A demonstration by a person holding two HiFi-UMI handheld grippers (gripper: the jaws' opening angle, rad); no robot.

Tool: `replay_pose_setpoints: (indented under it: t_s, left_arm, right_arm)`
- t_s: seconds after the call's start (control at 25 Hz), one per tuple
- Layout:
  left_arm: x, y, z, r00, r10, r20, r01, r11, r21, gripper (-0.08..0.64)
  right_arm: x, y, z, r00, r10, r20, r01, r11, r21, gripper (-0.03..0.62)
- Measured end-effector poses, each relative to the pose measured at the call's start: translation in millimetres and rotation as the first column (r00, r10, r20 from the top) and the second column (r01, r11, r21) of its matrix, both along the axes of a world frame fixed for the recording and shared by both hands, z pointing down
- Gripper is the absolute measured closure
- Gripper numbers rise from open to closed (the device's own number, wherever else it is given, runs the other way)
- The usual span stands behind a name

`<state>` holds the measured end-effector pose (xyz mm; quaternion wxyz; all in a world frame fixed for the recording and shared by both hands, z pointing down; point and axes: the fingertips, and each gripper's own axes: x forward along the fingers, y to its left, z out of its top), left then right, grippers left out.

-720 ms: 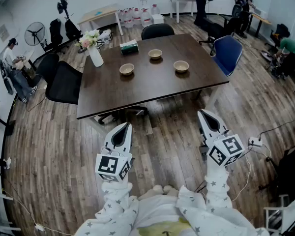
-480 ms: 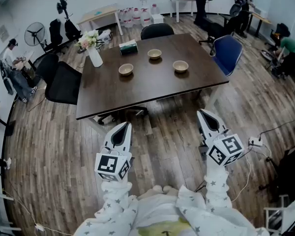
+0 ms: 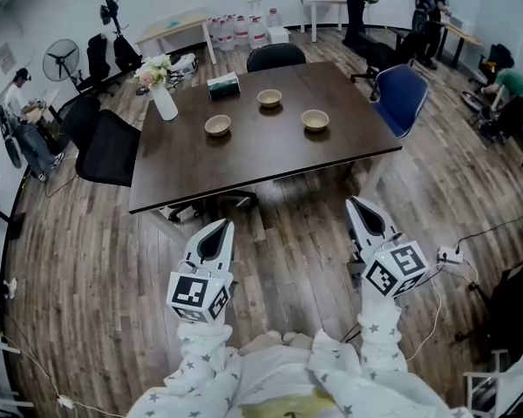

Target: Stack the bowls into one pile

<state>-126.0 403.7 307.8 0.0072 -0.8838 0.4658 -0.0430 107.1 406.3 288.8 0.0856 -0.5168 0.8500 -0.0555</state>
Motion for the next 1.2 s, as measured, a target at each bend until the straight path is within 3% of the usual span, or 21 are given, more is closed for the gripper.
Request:
replay_pose_setpoints:
  t_s: [0.68, 1.2]
  left_arm:
    - [1, -23, 9, 0.999, -0.031, -0.015, 0.031, 0.999, -0.009, 0.534]
    - [-17, -150, 4, 0.998, -0.005, -0.059, 0.004, 1.0, -0.01, 0.534]
  right_arm:
    - [1, -26, 4, 1.0, 0.008, 0.021, -0.008, 1.0, 0.017, 0.571]
    - [-22, -140, 11, 1.0, 0.013, 0.012, -0.013, 1.0, -0.017, 0.571]
